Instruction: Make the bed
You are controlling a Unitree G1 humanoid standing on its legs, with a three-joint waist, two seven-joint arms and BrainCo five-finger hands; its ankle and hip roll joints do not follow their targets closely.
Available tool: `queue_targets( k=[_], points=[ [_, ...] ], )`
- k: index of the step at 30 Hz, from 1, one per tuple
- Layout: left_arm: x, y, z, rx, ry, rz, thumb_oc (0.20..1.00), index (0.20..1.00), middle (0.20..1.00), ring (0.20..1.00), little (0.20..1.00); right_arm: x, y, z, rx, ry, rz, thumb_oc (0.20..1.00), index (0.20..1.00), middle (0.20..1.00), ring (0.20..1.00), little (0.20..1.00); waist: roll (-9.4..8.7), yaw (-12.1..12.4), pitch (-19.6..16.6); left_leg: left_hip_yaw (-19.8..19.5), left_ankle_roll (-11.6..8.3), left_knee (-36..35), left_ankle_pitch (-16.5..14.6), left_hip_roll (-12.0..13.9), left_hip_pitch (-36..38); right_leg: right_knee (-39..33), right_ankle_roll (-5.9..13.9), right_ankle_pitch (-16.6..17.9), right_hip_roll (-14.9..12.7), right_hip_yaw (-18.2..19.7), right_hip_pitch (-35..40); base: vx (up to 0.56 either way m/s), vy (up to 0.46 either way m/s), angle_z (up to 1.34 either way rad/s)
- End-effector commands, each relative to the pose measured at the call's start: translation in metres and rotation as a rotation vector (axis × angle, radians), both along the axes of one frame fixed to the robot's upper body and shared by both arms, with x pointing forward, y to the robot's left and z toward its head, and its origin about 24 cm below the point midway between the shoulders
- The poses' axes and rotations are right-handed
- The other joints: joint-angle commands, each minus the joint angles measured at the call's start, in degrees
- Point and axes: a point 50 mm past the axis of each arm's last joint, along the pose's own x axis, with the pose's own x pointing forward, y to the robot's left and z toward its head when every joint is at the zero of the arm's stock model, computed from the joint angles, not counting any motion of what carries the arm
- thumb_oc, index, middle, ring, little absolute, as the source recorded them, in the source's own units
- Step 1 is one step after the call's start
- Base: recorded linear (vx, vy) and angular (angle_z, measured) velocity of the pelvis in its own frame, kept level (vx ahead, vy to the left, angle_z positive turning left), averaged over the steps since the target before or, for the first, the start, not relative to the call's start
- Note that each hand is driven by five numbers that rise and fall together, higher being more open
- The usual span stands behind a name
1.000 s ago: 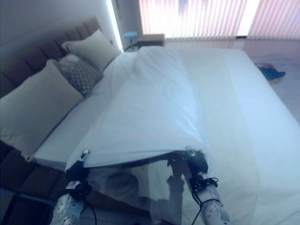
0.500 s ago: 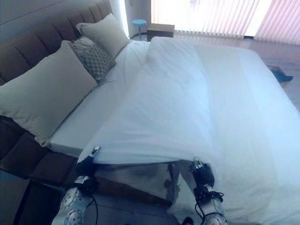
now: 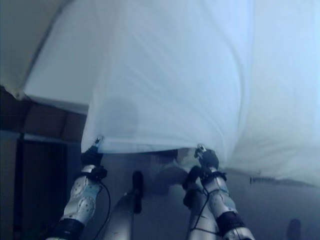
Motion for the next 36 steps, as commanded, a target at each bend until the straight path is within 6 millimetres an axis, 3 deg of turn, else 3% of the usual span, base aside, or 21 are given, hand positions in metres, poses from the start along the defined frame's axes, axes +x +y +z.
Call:
queue_targets(
  k=[1,5,8,19,20,21,22,23,24,26,30,36],
  points=[
    [0.001,0.030,0.004,0.092,0.027,0.139,0.200,0.200,0.200,0.200,0.200,0.010,-0.054,0.018,-0.236,0.020,-0.197,0.200,0.200,0.200,0.200,0.200,0.21,-0.6,-1.4,-1.7,-0.10,-1.5,1.5,-0.7,-7.0,2.5,9.43,0.9,-4.0,5.4,-5.3,-0.08,-0.036,0.14],
    [0.022,0.010,0.000,0.166,0.113,0.093,0.200,0.200,0.200,0.200,0.200,0.022,-0.065,0.022,-0.374,0.123,-0.221,0.200,0.200,0.200,0.200,0.200,0.39,-1.5,-1.4,-2.2,-0.52,1.6,1.4,0.0,-15.4,5.5,9.05,0.0,-4.2,6.0,-13.1,-0.02,-0.041,0.11],
    [0.031,0.009,-0.009,0.184,0.204,0.093,0.200,0.200,0.200,0.200,0.200,0.029,-0.069,0.023,-0.472,0.191,-0.208,0.200,0.200,0.200,0.200,0.200,0.14,-2.1,-1.4,-2.4,-0.59,4.8,0.7,0.5,-20.9,8.2,8.67,-0.9,-4.0,6.8,-18.6,0.02,-0.027,-0.02],
    [0.048,0.033,-0.011,0.405,0.419,0.141,0.200,0.200,0.200,0.200,0.200,0.034,-0.094,0.035,-0.727,0.360,-0.206,0.200,0.200,0.200,0.200,0.200,0.28,-3.1,-1.4,-3.6,-0.42,19.6,-4.2,-0.1,-36.8,21.5,7.12,-6.5,-3.7,9.4,-34.2,0.06,-0.018,-0.02],
    [0.048,0.034,-0.012,0.411,0.442,0.142,0.200,0.200,0.200,0.200,0.200,0.034,-0.094,0.033,-0.749,0.379,-0.195,0.329,0.329,0.329,0.329,0.329,0.37,-3.0,-1.4,-3.6,-0.33,20.6,-4.5,-0.4,-37.4,22.1,6.97,-6.8,-3.8,9.7,-34.9,0.06,0.016,0.01],
    [0.048,0.035,-0.014,0.426,0.469,0.136,1.000,1.000,1.000,1.000,1.000,0.032,-0.097,0.031,-0.777,0.399,-0.183,0.598,0.598,0.598,0.598,0.598,0.59,-2.9,-1.4,-3.5,-0.15,21.7,-5.0,-0.6,-38.1,23.4,6.84,-7.4,-4.1,9.9,-35.9,0.04,0.008,0.01],
    [0.048,0.035,-0.014,0.426,0.469,0.136,1.000,1.000,1.000,1.000,1.000,0.032,-0.097,0.032,-0.777,0.398,-0.183,0.925,0.925,0.925,0.925,0.925,0.59,-2.9,-1.4,-3.5,-0.15,21.7,-5.0,-0.6,-38.2,23.5,6.85,-7.4,-4.1,10.0,-35.9,0.04,0.023,0.00],
    [0.043,0.040,-0.023,0.497,0.532,0.106,1.000,1.000,1.000,1.000,1.000,0.029,-0.101,0.029,-0.844,0.430,-0.147,1.000,1.000,1.000,1.000,1.000,0.94,-2.8,-1.4,-3.2,-0.04,22.7,-5.4,-0.7,-38.5,24.6,6.67,-7.7,-4.5,10.4,-36.6,0.00,0.000,0.00],
    [0.040,0.047,-0.029,0.590,0.588,0.091,1.000,1.000,1.000,1.000,1.000,0.027,-0.107,0.029,-0.884,0.454,-0.141,1.000,1.000,1.000,1.000,1.000,1.19,-2.7,-1.4,-2.8,0.01,22.8,-5.5,-0.7,-38.3,24.6,6.64,-7.8,-4.7,10.5,-36.6,0.00,0.000,0.00],
    [0.037,0.049,-0.032,0.619,0.612,0.089,1.000,1.000,1.000,1.000,1.000,0.027,-0.109,0.029,-0.884,0.461,-0.148,1.000,1.000,1.000,1.000,1.000,1.31,-2.6,-1.4,-2.4,0.06,22.8,-5.6,-0.8,-38.0,24.5,6.65,-7.7,-4.7,10.6,-36.5,0.00,0.018,0.00],
    [0.017,0.074,-0.051,0.720,0.735,0.109,1.000,1.000,1.000,1.000,1.000,0.007,-0.130,0.011,-0.977,0.569,-0.141,1.000,1.000,1.000,1.000,1.000,1.63,-2.6,-1.4,-1.1,0.39,20.5,-5.1,-0.5,-34.9,22.0,6.74,-6.5,-4.3,10.3,-34.6,-0.01,0.030,-0.08],
    [-0.019,0.095,-0.083,0.758,0.858,0.085,1.000,1.000,1.000,1.000,1.000,-0.054,-0.180,-0.029,-1.023,0.805,-0.139,1.000,1.000,1.000,1.000,1.000,1.44,-3.1,-1.4,0.5,0.47,13.7,-3.7,-0.6,-25.6,15.1,7.64,-3.4,-4.7,9.3,-25.6,-0.06,0.001,-0.02]
  ],
)
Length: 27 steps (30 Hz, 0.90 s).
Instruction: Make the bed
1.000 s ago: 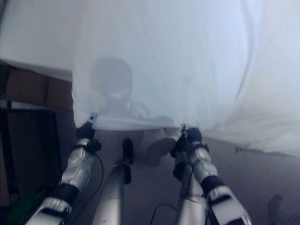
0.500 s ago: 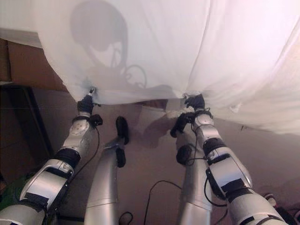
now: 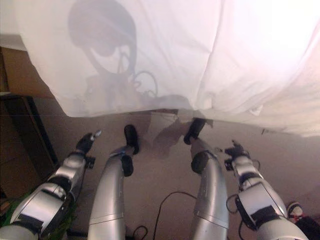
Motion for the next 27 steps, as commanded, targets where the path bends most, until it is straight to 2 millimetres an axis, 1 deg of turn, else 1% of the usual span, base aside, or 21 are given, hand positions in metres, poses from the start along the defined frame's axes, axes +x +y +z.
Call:
queue_targets(
  k=[1,4,5,7,9,10,11,12,13,14,16,18,19,20,21,22,23,24,25,26,27],
  points=[
    [-0.035,0.020,-0.033,0.026,0.133,0.041,1.000,1.000,1.000,1.000,1.000,-0.053,-0.058,-0.016,-0.108,0.184,-0.112,1.000,1.000,1.000,1.000,1.000,2.29,-0.3,-1.3,-0.3,-0.30,-7.5,3.6,-0.9,4.6,-2.1,11.21,0.7,-1.6,1.1,4.9,-0.06,0.008,0.08],
    [-0.058,0.031,-0.049,0.028,0.199,0.053,1.000,1.000,1.000,1.000,1.000,-0.086,-0.073,-0.034,-0.087,0.265,-0.163,1.000,1.000,1.000,1.000,1.000,2.07,-0.3,-1.3,0.5,-0.42,-11.7,4.3,-1.0,12.6,-6.5,11.65,2.2,-1.7,0.8,12.7,-0.04,0.017,0.01],
    [-0.067,0.036,-0.054,0.025,0.214,0.074,1.000,1.000,1.000,1.000,1.000,-0.103,-0.079,-0.043,-0.069,0.297,-0.196,1.000,1.000,1.000,1.000,1.000,1.92,-0.2,-1.3,0.7,-0.62,-13.3,4.5,-1.1,16.3,-8.1,11.90,2.6,-1.7,0.4,16.5,-0.04,-0.008,-0.05],
    [-0.087,0.047,-0.063,0.013,0.235,0.129,1.000,1.000,1.000,1.000,1.000,-0.124,-0.084,-0.054,-0.053,0.338,-0.240,1.000,1.000,1.000,1.000,1.000,1.39,-0.1,-1.3,0.7,-0.70,-15.3,4.6,-1.2,23.2,-10.7,11.88,2.9,-1.5,-0.4,24.1,0.01,-0.031,-0.03],
    [-0.099,0.053,-0.066,0.009,0.185,0.203,1.000,1.000,1.000,1.000,1.000,-0.129,-0.084,-0.057,-0.087,0.315,-0.256,1.000,1.000,1.000,1.000,1.000,0.94,0.2,-1.3,0.7,-1.05,-17.9,4.8,-1.2,30.8,-13.8,12.13,3.3,-1.4,-1.7,32.3,0.06,-0.019,0.04],
    [-0.103,0.054,-0.066,-0.032,0.121,0.261,1.000,1.000,1.000,1.000,1.000,-0.120,-0.079,-0.054,-0.092,0.243,-0.244,1.000,1.000,1.000,1.000,1.000,0.67,0.4,-1.3,0.7,-1.15,-19.2,4.8,-1.1,34.9,-15.5,12.23,3.3,-1.1,-2.1,36.7,0.11,-0.015,0.04],
    [-0.103,0.057,-0.055,-0.129,-0.068,0.374,1.000,1.000,1.000,1.000,1.000,-0.112,-0.072,-0.052,-0.058,0.130,-0.245,1.000,1.000,1.000,1.000,1.000,0.48,0.7,-1.3,0.7,-1.40,-20.7,4.7,-0.8,39.3,-16.8,12.53,3.2,-0.7,-2.7,41.2,0.07,-0.021,-0.04],
    [-0.107,0.056,-0.054,-0.190,-0.148,0.427,1.000,1.000,1.000,1.000,1.000,-0.111,-0.070,-0.051,-0.035,0.065,-0.267,1.000,1.000,1.000,1.000,1.000,0.23,0.9,-1.3,1.0,-0.89,-22.9,6.8,-1.0,42.6,-19.2,11.74,4.5,-0.8,-4.6,45.3,0.08,-0.036,-0.06],
    [-0.106,0.057,-0.044,-0.260,-0.286,0.489,1.000,1.000,1.000,1.000,1.000,-0.102,-0.063,-0.045,-0.001,-0.043,-0.282,1.000,1.000,1.000,1.000,1.000,0.10,1.3,-1.3,1.1,-1.14,-24.0,6.7,-0.9,46.1,-20.3,11.92,4.2,-0.5,-5.3,49.1,0.08,-0.029,-0.03],
    [-0.108,0.060,-0.029,-0.307,-0.435,0.543,1.000,1.000,1.000,1.000,1.000,-0.088,-0.053,-0.031,0.012,-0.189,-0.258,1.000,1.000,1.000,1.000,1.000,-0.08,1.3,-2.7,1.2,-1.36,-25.6,6.9,-0.6,49.4,-22.0,12.17,4.1,0.0,-6.4,53.1,0.21,-0.030,0.05],
    [-0.111,0.056,-0.010,-0.314,-0.587,0.542,1.000,1.000,1.000,1.000,1.000,-0.088,-0.044,-0.026,0.061,-0.310,-0.294,1.000,1.000,1.000,1.000,1.000,0.33,1.8,-6.7,1.2,-1.60,-28.9,7.2,-0.3,54.8,-24.7,12.73,4.0,0.5,-8.8,59.4,0.23,-0.008,0.06],
    [-0.108,0.055,0.019,-0.269,-0.728,0.533,1.000,1.000,1.000,1.000,1.000,-0.075,-0.023,-0.006,0.064,-0.457,-0.238,1.000,1.000,1.000,1.000,1.000,0.73,2.1,-11.0,1.4,-1.65,-31.4,7.3,-0.2,58.7,-26.3,13.16,3.8,1.1,-10.0,63.3,0.17,0.034,0.10],
    [-0.109,0.054,0.019,-0.267,-0.725,0.533,1.000,1.000,1.000,1.000,1.000,-0.076,-0.023,-0.007,0.063,-0.454,-0.238,1.000,1.000,1.000,1.000,1.000,0.74,2.0,-10.9,1.3,-1.67,-31.6,7.3,-0.2,58.9,-26.4,13.18,3.8,1.1,-10.1,63.6,0.14,0.032,0.10],
    [-0.103,0.035,0.061,-0.228,-0.909,0.445,1.000,1.000,1.000,1.000,1.000,-0.068,-0.006,0.012,0.043,-0.564,-0.186,1.000,1.000,1.000,1.000,1.000,0.90,2.2,-14.5,1.4,-1.52,-33.4,7.5,-0.4,61.5,-27.9,13.32,3.9,1.8,-10.9,66.5,0.15,0.031,0.04],
    [-0.102,0.033,0.067,-0.205,-0.932,0.431,1.000,1.000,1.000,1.000,1.000,-0.061,0.005,0.029,0.039,-0.650,-0.139,1.000,1.000,1.000,1.000,1.000,1.06,2.1,-16.3,1.7,-1.64,-33.7,7.0,-0.3,63.0,-28.2,13.48,3.4,2.0,-10.9,67.8,0.21,0.051,-0.09],
    [-0.101,0.032,0.070,-0.196,-0.944,0.410,1.000,1.000,1.000,1.000,1.000,-0.059,0.011,0.040,0.031,-0.707,-0.109,1.000,1.000,1.000,1.000,1.000,1.11,2.0,-17.9,1.9,-1.55,-34.6,7.1,-0.5,64.4,-29.0,13.55,3.6,2.2,-10.9,69.0,0.18,0.049,-0.08],
    [-0.099,0.024,0.083,-0.197,-1.003,0.348,1.000,1.000,1.000,1.000,1.000,-0.055,0.018,0.055,0.017,-0.780,-0.064,1.000,1.000,1.000,1.000,1.000,1.26,2.0,-19.0,1.9,-1.54,-35.0,6.9,-0.5,65.4,-29.5,13.65,3.5,2.3,-10.9,69.9,0.16,0.046,-0.11],
    [-0.095,0.017,0.091,-0.202,-1.033,0.281,1.000,1.000,1.000,1.000,1.000,-0.051,0.031,0.073,0.038,-0.877,-0.010,1.000,1.000,1.000,1.000,1.000,1.49,1.9,-20.1,2.2,-1.61,-35.1,6.3,-0.3,66.4,-29.5,13.78,3.1,2.4,-10.8,70.7,0.08,0.031,-0.05],
    [-0.095,0.017,0.091,-0.201,-1.033,0.280,1.000,1.000,1.000,1.000,1.000,-0.051,0.031,0.072,0.039,-0.877,-0.011,1.000,1.000,1.000,1.000,1.000,1.35,1.9,-20.2,2.2,-1.51,-35.2,6.6,-0.5,66.3,-29.8,13.73,3.4,2.3,-10.9,70.7,0.12,0.048,-0.08],
    [-0.093,0.001,0.100,-0.229,-1.068,0.166,1.000,1.000,1.000,1.000,1.000,-0.049,0.044,0.082,0.081,-0.944,0.056,1.000,1.000,1.000,1.000,1.000,1.64,2.0,-21.7,2.3,-1.42,-35.4,6.0,-0.6,67.5,-30.1,13.83,3.2,2.4,-10.8,71.8,0.11,0.039,-0.09],
    [-0.091,-0.012,0.110,-0.258,-1.095,0.043,1.000,1.000,1.000,1.000,1.000,-0.047,0.055,0.090,0.132,-0.977,0.135,1.000,1.000,1.000,1.000,1.000,1.63,2.0,-22.4,2.5,-1.33,-35.6,5.7,-0.7,68.4,-30.4,13.87,3.1,2.5,-10.6,72.5,0.15,0.053,-0.09]
  ],
)
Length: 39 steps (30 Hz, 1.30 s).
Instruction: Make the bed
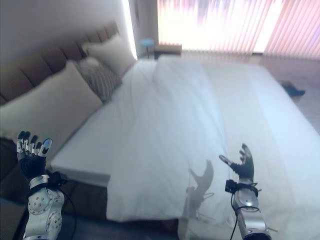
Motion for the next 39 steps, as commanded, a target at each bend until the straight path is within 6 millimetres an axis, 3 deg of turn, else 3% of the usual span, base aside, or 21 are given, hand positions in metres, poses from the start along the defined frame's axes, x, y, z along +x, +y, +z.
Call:
queue_targets(
  k=[1,4,6,9,11,12,14,18,19,23,26,28,29,32,35,36,37,39],
  points=[
    [0.007,-0.016,0.025,0.131,-0.101,-0.209,1.000,1.000,1.000,1.000,1.000,0.012,0.021,0.042,-0.008,-0.225,0.183,1.000,1.000,1.000,1.000,1.000,-1.83,0.5,0.9,-0.8,0.07,-0.5,1.9,0.3,-1.4,-1.0,6.46,-0.1,-2.6,0.9,4.1,0.10,0.038,-0.10],
    [0.021,-0.039,0.028,0.150,-0.112,-0.408,1.000,1.000,1.000,1.000,1.000,0.019,0.044,0.043,0.047,-0.230,0.362,1.000,1.000,1.000,1.000,1.000,-1.75,0.1,0.8,-0.5,0.24,-0.6,1.8,0.1,-1.2,-0.8,6.52,0.0,-2.7,1.2,4.0,0.04,0.035,-0.10],
    [0.038,-0.063,0.037,0.182,-0.130,-0.546,1.000,1.000,1.000,1.000,1.000,0.031,0.067,0.051,0.049,-0.232,0.502,1.000,1.000,1.000,1.000,1.000,-1.71,0.1,2.8,-0.5,0.36,1.0,1.5,0.1,-3.2,0.5,6.58,0.3,-2.9,2.2,1.7,-0.12,0.028,-0.10],
    [0.073,-0.107,0.050,0.129,-0.163,-0.730,1.000,1.000,1.000,1.000,1.000,0.061,0.111,0.067,0.070,-0.220,0.681,1.000,1.000,1.000,1.000,1.000,-1.41,-0.5,9.8,-1.8,0.72,5.5,2.2,-0.4,-11.6,4.1,6.35,1.6,-4.4,4.6,-7.5,-0.41,0.047,-0.08],
    [0.085,-0.118,0.054,0.125,-0.154,-0.757,1.000,1.000,1.000,1.000,1.000,0.070,0.123,0.071,0.075,-0.206,0.711,1.000,1.000,1.000,1.000,1.000,-1.24,-0.5,11.4,-1.9,0.86,6.8,2.2,-0.5,-13.9,5.2,6.12,1.7,-4.7,5.7,-10.2,-0.23,0.030,-0.05],
    [0.099,-0.135,0.056,0.119,-0.133,-0.792,1.000,1.000,1.000,1.000,1.000,0.082,0.137,0.071,0.065,-0.164,0.734,1.000,1.000,1.000,1.000,1.000,-1.14,-0.5,13.1,-2.0,0.90,8.3,2.3,-0.9,-16.1,6.0,5.99,2.0,-5.2,6.1,-12.1,-0.16,0.021,0.02],
    [0.118,-0.162,0.068,0.095,-0.117,-0.871,1.000,1.000,1.000,1.000,1.000,0.101,0.146,0.096,0.072,-0.180,0.732,1.000,1.000,1.000,1.000,1.000,-0.69,-0.8,16.8,-2.1,0.90,12.0,2.0,-1.4,-21.3,8.8,5.66,1.5,-6.4,6.9,-16.6,-0.23,0.037,0.01],
    [0.124,-0.201,0.100,0.096,-0.176,-0.990,1.000,1.000,1.000,1.000,1.000,0.104,0.165,0.143,0.169,-0.352,0.713,1.000,1.000,1.000,1.000,1.000,-0.25,-2.2,22.2,-2.3,1.11,20.7,-0.3,-1.4,-34.9,17.3,5.96,-0.9,-7.2,11.0,-30.6,-0.16,0.012,0.07],
    [0.125,-0.200,0.101,0.073,-0.172,-0.998,1.000,1.000,1.000,1.000,1.000,0.102,0.167,0.149,0.179,-0.383,0.714,1.000,1.000,1.000,1.000,1.000,-0.28,-2.3,22.3,-2.6,1.25,22.0,-0.5,-1.3,-37.3,18.1,5.73,-1.3,-6.8,11.6,-32.8,-0.15,0.008,0.39],
    [0.129,-0.218,0.138,0.017,-0.269,-1.020,1.000,1.000,1.000,1.000,1.000,0.101,0.182,0.195,0.227,-0.524,0.744,1.000,1.000,1.000,1.000,1.000,-0.65,-2.8,22.3,-2.9,1.42,29.0,-1.7,-0.6,-50.9,25.3,5.26,-3.2,-7.0,13.0,-45.9,-0.07,-0.019,-0.02],
    [0.132,-0.221,0.154,0.015,-0.301,-1.013,1.000,1.000,1.000,1.000,1.000,0.103,0.182,0.210,0.246,-0.560,0.745,1.000,1.000,1.000,1.000,1.000,-0.69,-2.7,22.3,-3.2,1.48,32.0,-2.2,-0.5,-56.0,28.3,5.09,-3.9,-7.1,13.8,-50.8,-0.01,-0.007,-0.02],
    [0.136,-0.221,0.171,0.025,-0.320,-1.003,1.000,1.000,1.000,1.000,1.000,0.106,0.184,0.232,0.185,-0.583,0.748,1.000,1.000,1.000,1.000,1.000,-0.91,-2.4,22.3,-3.7,1.30,34.1,-2.6,-0.5,-60.3,30.5,4.87,-4.6,-7.2,14.4,-54.8,0.01,-0.048,0.04],
    [0.142,-0.211,0.185,0.033,-0.335,-0.960,0.931,0.931,0.931,0.931,0.931,0.110,0.182,0.246,0.163,-0.586,0.751,1.000,1.000,1.000,1.000,1.000,-1.24,-2.1,22.3,-4.1,1.22,36.0,-3.0,-0.5,-63.4,32.1,4.77,-5.1,-7.2,14.4,-57.7,0.04,-0.048,0.06],
    [0.151,-0.190,0.207,0.102,-0.327,-0.867,1.000,1.000,1.000,1.000,1.000,0.117,0.167,0.270,0.077,-0.586,0.690,1.000,1.000,1.000,1.000,1.000,-1.28,-1.7,22.3,-4.8,1.05,38.5,-3.6,-0.5,-67.7,34.8,4.53,-6.1,-7.2,15.0,-61.8,0.05,-0.017,0.03],
    [0.157,-0.150,0.228,0.222,-0.297,-0.704,1.000,1.000,1.000,1.000,1.000,0.127,0.130,0.283,0.014,-0.550,0.559,1.000,1.000,1.000,1.000,1.000,-1.18,-1.3,22.3,-5.3,0.73,41.2,-4.4,-0.3,-70.8,37.4,4.47,-7.4,-7.2,15.4,-65.0,0.06,-0.009,0.01],
    [0.157,-0.150,0.229,0.223,-0.300,-0.704,1.000,1.000,1.000,1.000,1.000,0.127,0.130,0.284,0.014,-0.553,0.560,1.000,1.000,1.000,1.000,1.000,-1.19,-1.3,22.3,-5.4,0.71,41.4,-4.5,-0.3,-71.1,37.6,4.46,-7.5,-7.2,15.5,-65.3,0.07,0.003,-0.05],
    [0.158,-0.120,0.237,0.225,-0.300,-0.591,1.000,1.000,1.000,1.000,1.000,0.131,0.102,0.284,0.017,-0.523,0.472,1.000,1.000,1.000,1.000,1.000,-1.09,-1.1,22.3,-5.5,0.59,42.4,-4.7,-0.4,-72.4,39.2,4.32,-8.1,-7.0,15.9,-66.9,0.07,-0.009,-0.09],
    [0.157,-0.086,0.237,0.196,-0.288,-0.465,1.000,1.000,1.000,1.000,1.000,0.134,0.072,0.279,0.047,-0.498,0.367,1.000,1.000,1.000,1.000,1.000,-1.15,-1.1,22.3,-5.5,0.47,43.8,-5.1,-0.4,-73.7,40.3,4.21,-8.6,-7.0,16.2,-68.3,0.06,-0.018,-0.05]
  ],
)
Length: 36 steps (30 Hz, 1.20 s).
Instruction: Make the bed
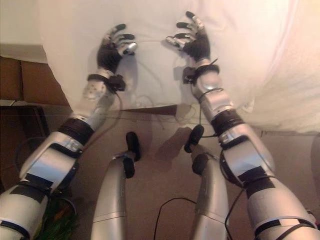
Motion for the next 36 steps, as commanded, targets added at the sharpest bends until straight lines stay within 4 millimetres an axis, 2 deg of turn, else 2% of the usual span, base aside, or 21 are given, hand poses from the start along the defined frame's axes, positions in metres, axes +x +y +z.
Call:
queue_targets(
  k=[1,3,5,9,12,13,14,15,16,17,18,20,24,27,30,33,34,36],
  points=[
    [-0.007,0.047,0.024,-0.098,-0.091,0.182,1.000,1.000,1.000,1.000,1.000,-0.001,-0.044,0.004,0.111,-0.002,-0.120,1.000,1.000,1.000,1.000,1.000,0.06,0.4,-2.1,0.4,-0.61,2.5,-3.1,-2.3,-0.6,4.3,12.22,-4.2,-1.7,4.8,0.7,0.03,-0.015,0.04],
    [-0.011,0.079,0.021,-0.162,-0.080,0.295,1.000,1.000,1.000,1.000,1.000,-0.001,-0.081,-0.008,0.176,0.048,-0.244,1.000,1.000,1.000,1.000,1.000,0.03,0.2,-2.1,0.3,-0.58,2.8,-3.1,-2.5,-1.6,4.8,12.13,-4.5,-1.5,4.8,-0.5,0.04,-0.006,0.06],
    [-0.015,0.104,0.020,-0.157,-0.066,0.393,1.000,1.000,1.000,1.000,1.000,-0.003,-0.110,-0.021,0.199,0.101,-0.342,1.000,1.000,1.000,1.000,1.000,0.08,0.2,-2.1,0.3,-0.63,3.0,-3.1,-2.7,-2.2,5.0,12.09,-4.7,-1.5,5.0,-1.1,0.03,0.003,0.07],
    [-0.025,0.137,0.006,-0.178,-0.042,0.490,1.000,1.000,1.000,1.000,1.000,-0.011,-0.147,-0.045,0.193,0.173,-0.460,1.000,1.000,1.000,1.000,1.000,0.02,0.1,-2.1,0.1,-0.50,3.7,-3.4,-3.0,-3.4,6.2,11.83,-5.3,-1.6,5.5,-2.6,0.02,0.011,0.05],
    [-0.033,0.162,-0.018,-0.180,0.011,0.556,1.000,1.000,1.000,1.000,1.000,-0.020,-0.174,-0.070,0.209,0.237,-0.529,1.000,1.000,1.000,1.000,1.000,0.21,0.2,-2.1,0.2,-0.43,4.0,-3.5,-3.1,-3.9,6.5,11.85,-5.4,-1.7,5.6,-3.2,0.01,0.003,0.03],
    [-0.033,0.162,-0.019,-0.181,0.011,0.556,1.000,1.000,1.000,1.000,1.000,-0.020,-0.174,-0.070,0.208,0.238,-0.528,1.000,1.000,1.000,1.000,1.000,0.22,0.2,-2.1,0.2,-0.42,4.0,-3.5,-3.1,-3.9,6.5,11.86,-5.5,-1.7,5.6,-3.2,0.02,0.004,0.04],
    [-0.039,0.177,-0.038,-0.215,0.047,0.593,1.000,1.000,1.000,1.000,1.000,-0.028,-0.192,-0.092,0.239,0.290,-0.579,1.000,1.000,1.000,1.000,1.000,0.20,0.3,-2.1,0.3,-0.33,4.2,-3.5,-3.2,-4.2,6.8,11.77,-5.5,-1.8,5.6,-3.7,0.01,0.002,0.07],
    [-0.039,0.177,-0.038,-0.215,0.048,0.594,1.000,1.000,1.000,1.000,1.000,-0.028,-0.192,-0.092,0.238,0.290,-0.579,1.000,1.000,1.000,1.000,1.000,0.20,0.3,-2.1,0.3,-0.33,4.2,-3.6,-3.2,-4.1,6.8,11.78,-5.6,-1.8,5.7,-3.7,0.03,0.002,0.07],
    [-0.045,0.189,-0.060,-0.282,0.084,0.619,1.000,1.000,1.000,1.000,1.000,-0.036,-0.205,-0.119,0.269,0.350,-0.616,1.000,1.000,1.000,1.000,1.000,0.11,0.3,-2.1,0.2,-0.22,4.3,-3.7,-3.3,-4.4,7.0,11.72,-5.7,-1.7,5.6,-4.1,0.00,0.000,0.00],
    [-0.045,0.189,-0.061,-0.282,0.085,0.619,1.000,1.000,1.000,1.000,1.000,-0.036,-0.205,-0.119,0.268,0.351,-0.616,1.000,1.000,1.000,1.000,1.000,0.11,0.2,-2.1,0.2,-0.22,4.3,-3.7,-3.3,-4.4,7.0,11.73,-5.8,-1.7,5.6,-4.0,0.00,0.000,0.00],
    [-0.054,0.203,-0.082,-0.305,0.136,0.676,1.000,1.000,1.000,1.000,1.000,-0.045,-0.218,-0.138,0.263,0.412,-0.675,1.000,1.000,1.000,1.000,1.000,-0.09,0.2,-2.1,0.2,-0.13,4.4,-3.8,-3.2,-4.5,6.9,11.68,-5.8,-1.8,5.6,-4.1,0.00,0.000,0.00],
    [-0.067,0.222,-0.107,-0.300,0.203,0.751,1.000,1.000,1.000,1.000,1.000,-0.061,-0.239,-0.157,0.303,0.457,-0.753,1.000,1.000,1.000,1.000,1.000,0.03,0.2,-2.1,0.2,0.02,4.7,-4.0,-3.3,-4.6,7.2,11.68,-5.8,-1.9,5.8,-4.4,0.00,0.000,0.00],
    [-0.091,0.248,-0.141,-0.350,0.286,0.855,1.000,1.000,1.000,1.000,1.000,-0.097,-0.273,-0.191,0.389,0.543,-0.899,1.000,1.000,1.000,1.000,1.000,0.21,0.3,-2.1,0.3,0.23,5.3,-4.3,-3.2,-4.5,7.8,11.62,-6.1,-2.1,6.0,-4.6,0.01,0.004,-0.02],
    [-0.103,0.254,-0.165,-0.367,0.341,0.890,1.000,1.000,1.000,1.000,1.000,-0.122,-0.287,-0.222,0.432,0.633,-0.980,1.000,1.000,1.000,1.000,1.000,0.38,0.4,-2.1,0.3,0.31,5.5,-4.5,-3.1,-4.1,8.0,11.65,-6.4,-2.5,5.9,-4.2,0.01,-0.005,-0.02],
    [-0.109,0.251,-0.186,-0.407,0.378,0.892,1.000,1.000,1.000,1.000,1.000,-0.144,-0.291,-0.257,0.489,0.735,-1.038,1.000,1.000,1.000,1.000,1.000,0.70,0.6,-2.1,0.5,0.28,5.1,-4.5,-3.1,-2.8,7.7,11.76,-6.5,-2.8,5.3,-2.9,0.00,-0.019,-0.06],
    [-0.107,0.239,-0.201,-0.453,0.392,0.850,1.000,1.000,1.000,1.000,1.000,-0.163,-0.287,-0.291,0.530,0.853,-1.070,1.000,1.000,1.000,1.000,1.000,0.79,1.0,-2.1,0.4,0.23,3.4,-4.4,-3.0,-0.3,6.2,12.06,-6.4,-3.5,4.3,-0.2,-0.01,-0.012,0.00],
    [-0.107,0.238,-0.203,-0.450,0.396,0.848,1.000,1.000,1.000,1.000,1.000,-0.165,-0.288,-0.292,0.529,0.857,-1.074,1.000,1.000,1.000,1.000,1.000,1.00,1.0,-2.1,0.3,0.22,3.0,-4.2,-3.1,0.3,5.9,12.09,-6.3,-3.5,4.0,0.5,-0.04,-0.035,0.01],
    [-0.104,0.220,-0.221,-0.488,0.419,0.793,1.000,1.000,1.000,1.000,1.000,-0.170,-0.274,-0.320,0.566,0.955,-1.048,1.000,1.000,1.000,1.000,1.000,1.09,1.6,-2.1,0.4,0.14,0.4,-3.8,-2.6,3.9,4.1,12.54,-5.9,-3.8,3.0,4.3,-0.05,-0.043,0.03]
  ],
)
